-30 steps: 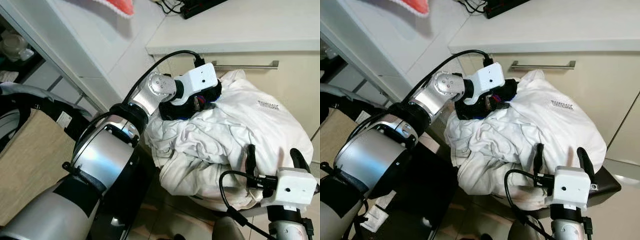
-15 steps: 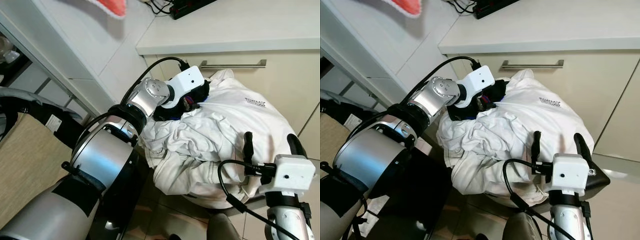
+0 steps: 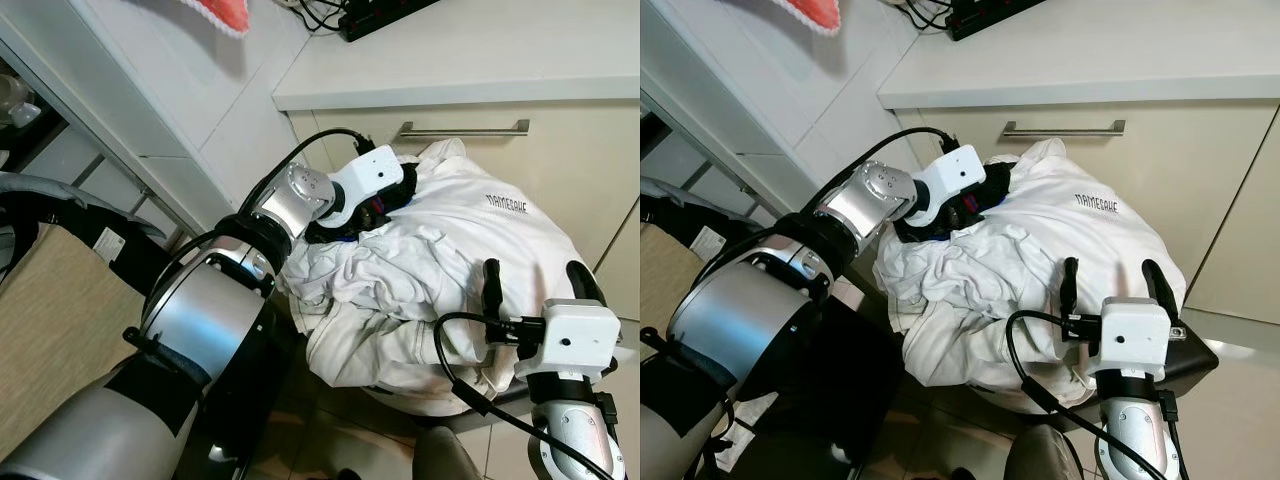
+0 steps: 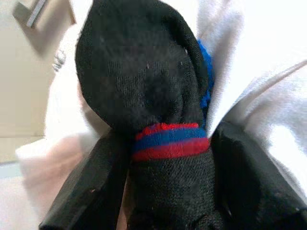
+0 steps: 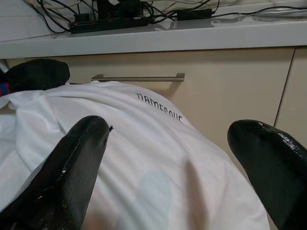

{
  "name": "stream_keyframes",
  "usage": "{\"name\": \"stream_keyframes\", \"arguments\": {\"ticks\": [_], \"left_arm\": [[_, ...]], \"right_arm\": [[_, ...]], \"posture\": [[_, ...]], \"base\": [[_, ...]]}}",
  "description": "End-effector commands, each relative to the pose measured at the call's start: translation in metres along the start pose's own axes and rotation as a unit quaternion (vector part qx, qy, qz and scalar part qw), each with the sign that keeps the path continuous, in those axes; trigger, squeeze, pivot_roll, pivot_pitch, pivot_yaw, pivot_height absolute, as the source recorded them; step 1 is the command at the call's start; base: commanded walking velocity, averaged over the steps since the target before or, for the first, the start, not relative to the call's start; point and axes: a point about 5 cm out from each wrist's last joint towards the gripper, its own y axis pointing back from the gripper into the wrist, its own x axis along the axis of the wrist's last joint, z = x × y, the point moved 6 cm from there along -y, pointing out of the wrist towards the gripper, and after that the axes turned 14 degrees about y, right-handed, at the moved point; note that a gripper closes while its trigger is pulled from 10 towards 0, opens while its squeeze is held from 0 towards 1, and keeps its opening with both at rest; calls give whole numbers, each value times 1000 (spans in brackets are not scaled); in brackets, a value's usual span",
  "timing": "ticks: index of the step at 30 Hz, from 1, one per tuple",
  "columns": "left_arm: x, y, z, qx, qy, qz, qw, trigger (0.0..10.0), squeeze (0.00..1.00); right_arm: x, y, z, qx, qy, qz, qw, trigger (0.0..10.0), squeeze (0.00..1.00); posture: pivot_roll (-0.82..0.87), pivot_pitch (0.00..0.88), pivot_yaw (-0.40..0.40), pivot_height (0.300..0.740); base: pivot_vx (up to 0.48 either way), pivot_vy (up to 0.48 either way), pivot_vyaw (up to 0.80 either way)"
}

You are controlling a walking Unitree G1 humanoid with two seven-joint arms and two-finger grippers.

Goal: Clothes washing

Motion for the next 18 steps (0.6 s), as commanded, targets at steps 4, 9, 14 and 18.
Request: {"name": "stream_keyframes", "arguments": {"ticks": [4,9,14,18], "left_arm": [[-29,3,-5,1,22,-36,999,0,0],[-24,3,-9,14,27,-18,999,0,0],[-15,5,-14,30,50,19,998,0,0],[-9,6,-17,37,71,41,996,0,0]], "right_arm": [[-3,-2,-7,9,-18,-8,1000,10000,463],[-4,-3,-8,8,-19,-10,1000,10000,459],[-5,-4,-8,7,-19,-11,1000,10000,459],[-8,-5,-8,10,-19,-13,1000,10000,459]], "posture": [[-491,65,323,740],[-492,59,324,740],[-493,52,323,740],[-494,40,316,740]], "base": [[0,0,0],[0,0,0],[0,0,0],[0,0,0]]}}
